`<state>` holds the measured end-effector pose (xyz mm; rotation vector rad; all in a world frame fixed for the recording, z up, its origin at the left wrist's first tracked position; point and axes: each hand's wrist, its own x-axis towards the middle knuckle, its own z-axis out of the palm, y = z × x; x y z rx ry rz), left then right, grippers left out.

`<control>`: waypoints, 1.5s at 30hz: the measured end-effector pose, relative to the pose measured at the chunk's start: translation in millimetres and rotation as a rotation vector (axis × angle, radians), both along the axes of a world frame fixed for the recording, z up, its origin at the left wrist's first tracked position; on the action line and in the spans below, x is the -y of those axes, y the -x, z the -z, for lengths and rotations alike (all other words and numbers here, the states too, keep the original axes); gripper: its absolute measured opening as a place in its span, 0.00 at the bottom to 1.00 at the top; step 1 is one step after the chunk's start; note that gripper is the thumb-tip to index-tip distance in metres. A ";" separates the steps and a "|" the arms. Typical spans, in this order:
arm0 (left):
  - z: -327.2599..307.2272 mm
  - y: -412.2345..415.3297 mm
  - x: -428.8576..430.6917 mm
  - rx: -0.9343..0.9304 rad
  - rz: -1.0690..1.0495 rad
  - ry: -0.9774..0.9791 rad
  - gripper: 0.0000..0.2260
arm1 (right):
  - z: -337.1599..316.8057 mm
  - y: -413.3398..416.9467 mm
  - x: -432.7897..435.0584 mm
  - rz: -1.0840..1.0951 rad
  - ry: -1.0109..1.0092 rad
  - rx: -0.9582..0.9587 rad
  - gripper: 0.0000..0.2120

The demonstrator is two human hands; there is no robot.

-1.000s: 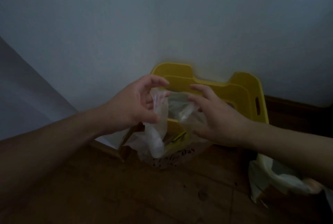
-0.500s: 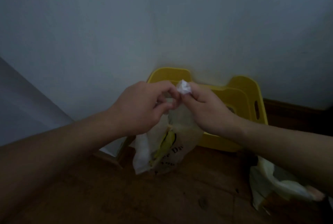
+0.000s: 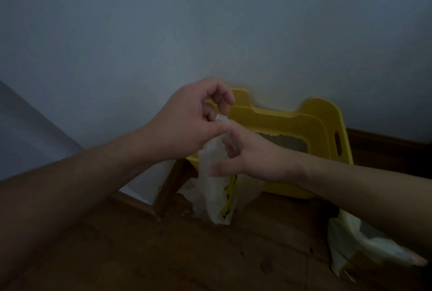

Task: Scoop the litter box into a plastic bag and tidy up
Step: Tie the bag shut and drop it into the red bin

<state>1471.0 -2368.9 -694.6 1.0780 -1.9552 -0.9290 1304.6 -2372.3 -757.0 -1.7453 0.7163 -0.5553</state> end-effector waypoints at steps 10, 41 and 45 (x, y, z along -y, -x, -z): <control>-6.1 1.6 0.0 -0.185 0.137 -0.257 0.15 | -11.8 -5.5 0.2 0.212 0.239 0.009 0.14; 46.0 0.2 -10.3 0.158 -0.038 0.002 0.23 | -12.8 13.2 -8.5 0.426 0.117 0.019 0.14; 47.1 2.0 -12.2 0.316 -0.024 0.254 0.25 | -13.3 16.3 -7.4 0.501 0.067 -0.047 0.14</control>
